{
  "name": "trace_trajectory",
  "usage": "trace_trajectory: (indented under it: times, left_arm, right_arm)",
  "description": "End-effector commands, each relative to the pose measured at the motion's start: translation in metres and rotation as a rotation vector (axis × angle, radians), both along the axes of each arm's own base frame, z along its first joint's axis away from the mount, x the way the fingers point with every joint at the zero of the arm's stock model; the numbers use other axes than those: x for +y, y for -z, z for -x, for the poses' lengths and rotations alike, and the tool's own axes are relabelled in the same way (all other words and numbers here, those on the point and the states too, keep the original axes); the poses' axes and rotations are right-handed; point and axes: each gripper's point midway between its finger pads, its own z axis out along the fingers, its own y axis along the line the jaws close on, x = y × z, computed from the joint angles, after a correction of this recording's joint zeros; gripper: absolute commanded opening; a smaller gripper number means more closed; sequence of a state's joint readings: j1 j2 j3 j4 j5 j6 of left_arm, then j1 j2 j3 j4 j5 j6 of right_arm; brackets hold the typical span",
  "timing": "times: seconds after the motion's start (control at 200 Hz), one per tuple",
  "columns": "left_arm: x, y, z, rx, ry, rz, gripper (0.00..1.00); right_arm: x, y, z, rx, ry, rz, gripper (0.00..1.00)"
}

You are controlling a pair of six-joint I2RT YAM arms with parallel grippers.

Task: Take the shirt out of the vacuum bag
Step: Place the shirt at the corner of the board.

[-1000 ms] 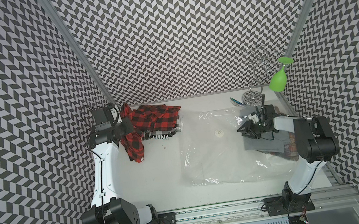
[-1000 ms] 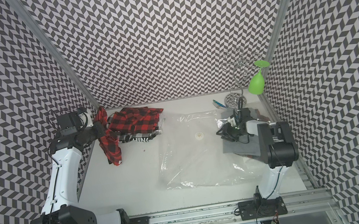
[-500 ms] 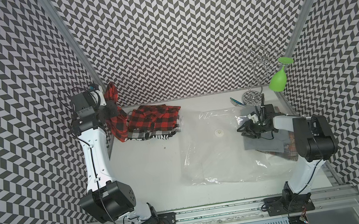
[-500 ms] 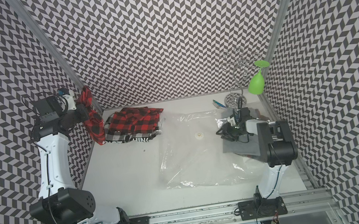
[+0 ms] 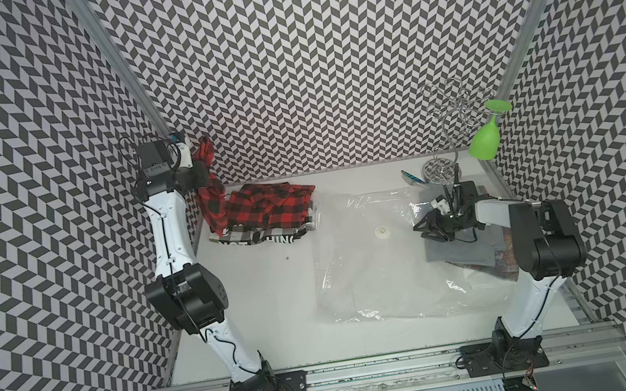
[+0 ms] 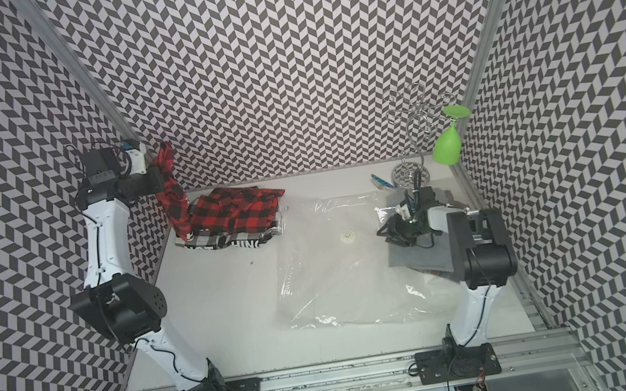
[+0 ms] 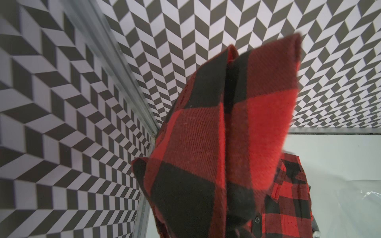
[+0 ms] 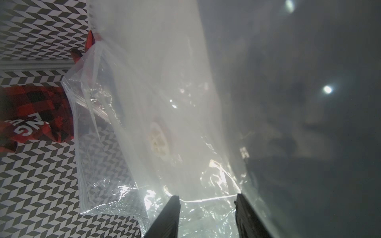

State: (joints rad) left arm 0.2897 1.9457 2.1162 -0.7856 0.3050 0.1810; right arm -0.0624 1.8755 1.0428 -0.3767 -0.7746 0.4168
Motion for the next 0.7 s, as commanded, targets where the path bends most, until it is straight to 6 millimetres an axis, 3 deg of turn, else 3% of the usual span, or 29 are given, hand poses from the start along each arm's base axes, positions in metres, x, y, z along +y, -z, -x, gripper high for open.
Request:
trace_trajectory:
  times: [0.0, 0.23, 0.696]
  left_arm:
    - [-0.025, -0.011, -0.014, -0.04, 0.082, -0.069, 0.0]
    - [-0.045, 0.001, -0.033, -0.028, 0.102, -0.165, 0.0]
    - [-0.146, 0.065, -0.042, 0.085, 0.353, -0.162, 0.0]
  right_arm:
    - [-0.011, 0.018, -0.001, 0.029, 0.013, 0.057, 0.47]
    - [-0.011, 0.021, -0.001, 0.036, 0.009, 0.062, 0.47]
    - [-0.011, 0.021, -0.002, 0.033, 0.008, 0.063, 0.47]
